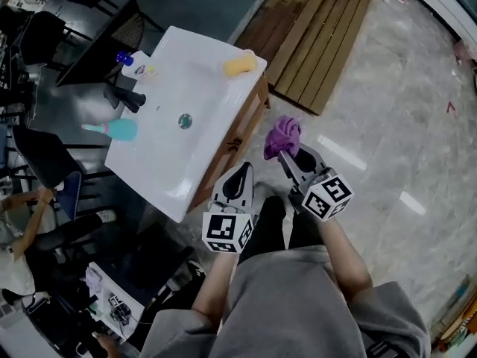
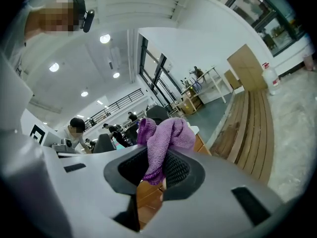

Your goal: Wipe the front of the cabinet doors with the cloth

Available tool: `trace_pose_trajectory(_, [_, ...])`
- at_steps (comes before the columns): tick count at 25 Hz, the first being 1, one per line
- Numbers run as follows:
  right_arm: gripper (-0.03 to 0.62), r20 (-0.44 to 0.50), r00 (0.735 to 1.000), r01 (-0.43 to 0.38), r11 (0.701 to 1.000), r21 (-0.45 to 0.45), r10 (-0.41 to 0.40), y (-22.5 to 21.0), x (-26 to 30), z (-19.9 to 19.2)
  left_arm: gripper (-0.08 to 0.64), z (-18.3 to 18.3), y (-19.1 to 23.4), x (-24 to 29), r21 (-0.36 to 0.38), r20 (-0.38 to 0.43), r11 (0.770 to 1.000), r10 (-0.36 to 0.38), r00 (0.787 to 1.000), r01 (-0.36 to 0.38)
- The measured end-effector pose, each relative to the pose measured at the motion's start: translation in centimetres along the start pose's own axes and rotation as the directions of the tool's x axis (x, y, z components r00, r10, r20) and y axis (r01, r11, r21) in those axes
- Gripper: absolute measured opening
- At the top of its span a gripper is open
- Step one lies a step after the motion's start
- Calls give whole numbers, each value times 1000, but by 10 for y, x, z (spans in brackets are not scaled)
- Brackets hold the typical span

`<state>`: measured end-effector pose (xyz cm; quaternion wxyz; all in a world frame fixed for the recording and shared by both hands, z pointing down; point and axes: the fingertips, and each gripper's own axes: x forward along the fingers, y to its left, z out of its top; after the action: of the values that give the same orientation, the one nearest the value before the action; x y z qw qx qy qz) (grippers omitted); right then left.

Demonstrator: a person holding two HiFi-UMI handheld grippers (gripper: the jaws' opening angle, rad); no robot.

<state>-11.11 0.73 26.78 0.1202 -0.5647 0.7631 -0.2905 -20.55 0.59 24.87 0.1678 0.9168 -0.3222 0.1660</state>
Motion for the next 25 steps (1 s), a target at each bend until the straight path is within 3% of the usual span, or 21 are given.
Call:
trace_pose_trajectory(12, [74, -3, 1000, 8, 987, 158, -8, -87, 41, -15, 6, -32, 0, 88, 26, -99, 999, 28, 995, -26])
trace_pose_trajectory(19, [74, 11, 1000, -6, 970, 243, 4, -130, 69, -21, 6, -36, 20, 134, 27, -111, 996, 85, 990, -82])
trace_pose_trajectory(25, [74, 21, 1000, 0, 960, 281, -6, -152, 86, -41, 6, -46, 25, 162, 39, -98, 998, 55, 994, -51])
